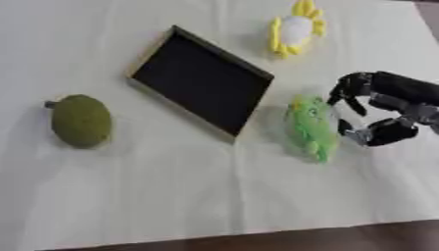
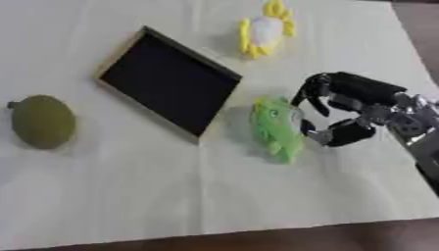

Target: Pick up objects on the table and place them in the box.

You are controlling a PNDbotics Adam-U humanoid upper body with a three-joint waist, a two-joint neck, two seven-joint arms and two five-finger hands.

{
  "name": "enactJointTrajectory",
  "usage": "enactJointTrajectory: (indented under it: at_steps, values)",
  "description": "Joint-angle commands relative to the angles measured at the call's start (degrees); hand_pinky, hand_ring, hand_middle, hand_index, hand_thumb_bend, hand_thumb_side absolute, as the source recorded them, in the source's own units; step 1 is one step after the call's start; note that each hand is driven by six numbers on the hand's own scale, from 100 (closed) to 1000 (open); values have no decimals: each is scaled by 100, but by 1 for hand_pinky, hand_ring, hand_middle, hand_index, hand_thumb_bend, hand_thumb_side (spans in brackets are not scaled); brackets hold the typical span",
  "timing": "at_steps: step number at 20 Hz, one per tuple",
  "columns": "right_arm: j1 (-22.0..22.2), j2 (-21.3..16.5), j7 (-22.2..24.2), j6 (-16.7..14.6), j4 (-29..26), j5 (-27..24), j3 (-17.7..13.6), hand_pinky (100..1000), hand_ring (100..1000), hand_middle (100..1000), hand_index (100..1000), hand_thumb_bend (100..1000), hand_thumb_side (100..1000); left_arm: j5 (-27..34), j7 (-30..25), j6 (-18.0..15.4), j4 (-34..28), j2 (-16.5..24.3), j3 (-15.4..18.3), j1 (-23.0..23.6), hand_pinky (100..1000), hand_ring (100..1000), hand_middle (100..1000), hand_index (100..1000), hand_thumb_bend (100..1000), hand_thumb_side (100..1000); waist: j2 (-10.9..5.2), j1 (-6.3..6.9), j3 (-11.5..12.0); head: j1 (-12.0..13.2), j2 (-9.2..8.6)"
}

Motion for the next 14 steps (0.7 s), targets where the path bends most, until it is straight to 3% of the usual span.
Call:
enactJointTrajectory:
  at_steps: [1, 11, 12, 14]
  values:
    - [-1, -300, -162, -35, -273, -172, -193, 909, 771, 220, 440, 100, 145, -9, -42, -3, -86, 43, 27, -27, 715, 761, 736, 810, 100, 659, -115, 11, -23, 21, 14]
    - [-66, -563, -473, -104, -661, -413, -399, 893, 763, 230, 456, 100, 140, -2, -80, 19, -86, 35, 25, -7, 715, 763, 737, 811, 100, 665, -152, -4, -46, 28, 2]
    - [-69, -572, -454, -96, -671, -423, -399, 903, 792, 287, 525, 100, 154, -3, -84, 20, -86, 35, 25, -4, 716, 763, 737, 811, 100, 666, -151, -5, -44, 28, 6]
    - [-48, -588, -264, -149, -716, -485, -355, 955, 915, 504, 788, 100, 156, -5, -90, 22, -86, 38, 27, -2, 716, 764, 737, 811, 100, 666, -147, -10, -34, 35, 15]
